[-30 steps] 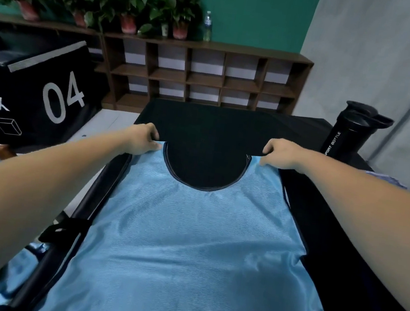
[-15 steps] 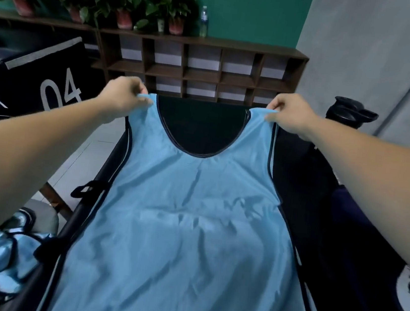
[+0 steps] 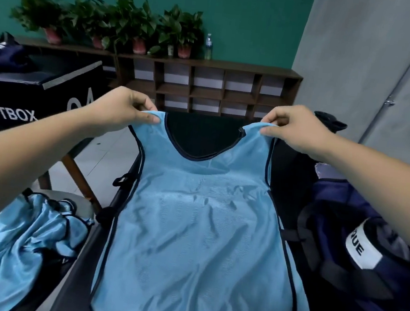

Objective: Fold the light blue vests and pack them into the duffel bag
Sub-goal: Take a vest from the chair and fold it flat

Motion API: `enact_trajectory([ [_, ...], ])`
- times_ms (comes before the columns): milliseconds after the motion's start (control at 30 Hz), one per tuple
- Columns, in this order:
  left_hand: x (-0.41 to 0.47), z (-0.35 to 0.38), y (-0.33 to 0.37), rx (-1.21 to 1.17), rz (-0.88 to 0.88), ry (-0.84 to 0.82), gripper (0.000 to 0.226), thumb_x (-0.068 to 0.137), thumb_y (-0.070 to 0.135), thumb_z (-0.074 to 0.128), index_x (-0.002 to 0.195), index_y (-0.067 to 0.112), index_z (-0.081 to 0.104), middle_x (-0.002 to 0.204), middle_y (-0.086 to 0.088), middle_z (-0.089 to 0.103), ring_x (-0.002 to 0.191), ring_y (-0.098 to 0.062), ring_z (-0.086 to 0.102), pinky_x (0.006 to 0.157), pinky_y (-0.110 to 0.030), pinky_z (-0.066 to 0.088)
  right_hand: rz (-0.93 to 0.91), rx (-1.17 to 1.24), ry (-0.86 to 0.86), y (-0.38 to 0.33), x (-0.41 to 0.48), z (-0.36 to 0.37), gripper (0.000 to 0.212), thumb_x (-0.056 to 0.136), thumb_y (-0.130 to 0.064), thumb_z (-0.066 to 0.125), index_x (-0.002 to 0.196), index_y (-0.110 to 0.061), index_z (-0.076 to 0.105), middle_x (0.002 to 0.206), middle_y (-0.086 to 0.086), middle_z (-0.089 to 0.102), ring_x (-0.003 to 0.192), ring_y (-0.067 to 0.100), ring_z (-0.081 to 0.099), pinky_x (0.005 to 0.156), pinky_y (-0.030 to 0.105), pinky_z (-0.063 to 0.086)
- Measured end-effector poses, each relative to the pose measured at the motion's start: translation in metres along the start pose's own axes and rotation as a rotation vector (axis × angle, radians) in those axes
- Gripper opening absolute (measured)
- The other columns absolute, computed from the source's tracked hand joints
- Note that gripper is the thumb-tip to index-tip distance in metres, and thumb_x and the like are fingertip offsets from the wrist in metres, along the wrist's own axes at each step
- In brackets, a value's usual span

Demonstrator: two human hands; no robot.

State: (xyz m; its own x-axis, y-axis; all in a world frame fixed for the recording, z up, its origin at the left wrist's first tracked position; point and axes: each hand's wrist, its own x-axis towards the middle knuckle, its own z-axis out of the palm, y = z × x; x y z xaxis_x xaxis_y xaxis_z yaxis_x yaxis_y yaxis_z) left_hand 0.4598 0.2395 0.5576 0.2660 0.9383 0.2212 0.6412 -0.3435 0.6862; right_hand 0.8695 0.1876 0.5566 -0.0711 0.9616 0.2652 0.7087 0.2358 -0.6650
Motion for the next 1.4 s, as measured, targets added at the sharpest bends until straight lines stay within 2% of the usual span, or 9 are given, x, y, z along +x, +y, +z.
enact_trajectory([
  [133, -0.054, -0.002, 0.015, 0.016, 0.037, -0.038, 0.015, 0.087, 0.033, 0.087, 0.09, 0.021, 0.08, 0.09, 0.001, 0.079, 0.093, -0.025, 0.075, 0.091, -0.043, 0.059, -0.045, 0.02, 0.006, -0.016, -0.054, 0.0, 0.007, 0.092, -0.021, 0.083, 0.089, -0.023, 0.077, 0.085, 0.001, 0.077, 0.072, 0.008, 0.063, 0.075, 0.029, 0.049],
  [300, -0.116, 0.006, 0.017, 0.05, 0.054, -0.066, 0.014, 0.087, 0.038, 0.085, 0.091, 0.025, 0.081, 0.084, 0.006, 0.077, 0.081, -0.014, 0.072, 0.083, -0.036, 0.055, -0.073, -0.016, -0.028, -0.021, -0.125, 0.013, 0.009, 0.092, -0.021, 0.079, 0.088, -0.028, 0.075, 0.081, -0.005, 0.076, 0.075, 0.016, 0.069, 0.078, 0.041, 0.055],
  [500, -0.184, 0.025, 0.003, 0.118, 0.046, -0.135, 0.015, 0.089, 0.041, 0.084, 0.09, 0.026, 0.08, 0.081, 0.008, 0.076, 0.075, -0.018, 0.069, 0.076, -0.036, 0.055, -0.089, -0.04, -0.031, -0.016, -0.199, 0.025, 0.015, 0.094, -0.02, 0.079, 0.086, -0.032, 0.074, 0.077, -0.013, 0.072, 0.064, 0.0, 0.057, 0.064, 0.018, 0.045],
  [633, -0.221, 0.037, -0.008, 0.12, 0.056, -0.188, 0.008, 0.087, 0.032, 0.087, 0.086, 0.027, 0.08, 0.08, 0.013, 0.075, 0.07, -0.003, 0.064, 0.068, -0.015, 0.048, -0.153, -0.173, -0.087, -0.002, -0.237, 0.029, 0.017, 0.095, -0.022, 0.079, 0.089, -0.036, 0.073, 0.086, -0.018, 0.071, 0.071, 0.006, 0.061, 0.065, 0.013, 0.042],
  [800, -0.25, 0.056, -0.028, 0.23, 0.184, -0.294, 0.013, 0.085, 0.034, 0.09, 0.084, 0.033, 0.077, 0.091, 0.016, 0.076, 0.083, -0.011, 0.07, 0.073, -0.026, 0.053, -0.344, -0.341, -0.175, 0.023, -0.267, 0.035, 0.006, 0.103, -0.033, 0.07, 0.101, -0.039, 0.069, 0.095, -0.022, 0.063, 0.091, 0.006, 0.06, 0.081, 0.028, 0.05],
  [900, -0.262, 0.065, -0.037, 0.261, 0.214, -0.341, 0.014, 0.085, 0.035, 0.09, 0.085, 0.035, 0.077, 0.092, 0.017, 0.074, 0.084, -0.008, 0.07, 0.073, -0.02, 0.051, -0.441, -0.446, -0.205, 0.04, -0.278, 0.04, 0.005, 0.103, -0.034, 0.068, 0.106, -0.037, 0.067, 0.098, -0.023, 0.057, 0.091, 0.003, 0.053, 0.082, 0.033, 0.048],
  [1033, -0.27, 0.073, -0.047, 0.245, 0.184, -0.398, 0.015, 0.084, 0.036, 0.091, 0.085, 0.037, 0.076, 0.094, 0.016, 0.073, 0.088, -0.01, 0.071, 0.078, -0.025, 0.054, -0.497, -0.561, -0.238, 0.052, -0.288, 0.047, 0.006, 0.1, -0.032, 0.063, 0.106, -0.034, 0.065, 0.098, -0.017, 0.055, 0.09, 0.012, 0.053, 0.082, 0.033, 0.047],
  [1233, -0.28, 0.079, -0.056, 0.213, 0.137, -0.421, 0.025, 0.079, 0.053, 0.09, 0.094, 0.043, 0.074, 0.098, 0.013, 0.071, 0.088, -0.014, 0.069, 0.075, -0.025, 0.053, -0.403, -0.631, -0.403, 0.057, -0.301, 0.052, 0.015, 0.103, -0.044, 0.049, 0.109, -0.039, 0.062, 0.099, -0.018, 0.052, 0.096, 0.008, 0.054, 0.091, 0.03, 0.044],
  [1400, -0.277, 0.082, -0.046, 0.229, 0.11, -0.383, 0.013, 0.088, 0.044, 0.085, 0.087, 0.036, 0.075, 0.093, 0.015, 0.075, 0.087, -0.01, 0.071, 0.077, -0.024, 0.053, -0.316, -0.591, -0.356, 0.055, -0.296, 0.051, 0.027, 0.095, -0.028, 0.047, 0.113, -0.038, 0.064, 0.102, -0.021, 0.053, 0.099, 0.005, 0.05, 0.093, 0.03, 0.046],
])
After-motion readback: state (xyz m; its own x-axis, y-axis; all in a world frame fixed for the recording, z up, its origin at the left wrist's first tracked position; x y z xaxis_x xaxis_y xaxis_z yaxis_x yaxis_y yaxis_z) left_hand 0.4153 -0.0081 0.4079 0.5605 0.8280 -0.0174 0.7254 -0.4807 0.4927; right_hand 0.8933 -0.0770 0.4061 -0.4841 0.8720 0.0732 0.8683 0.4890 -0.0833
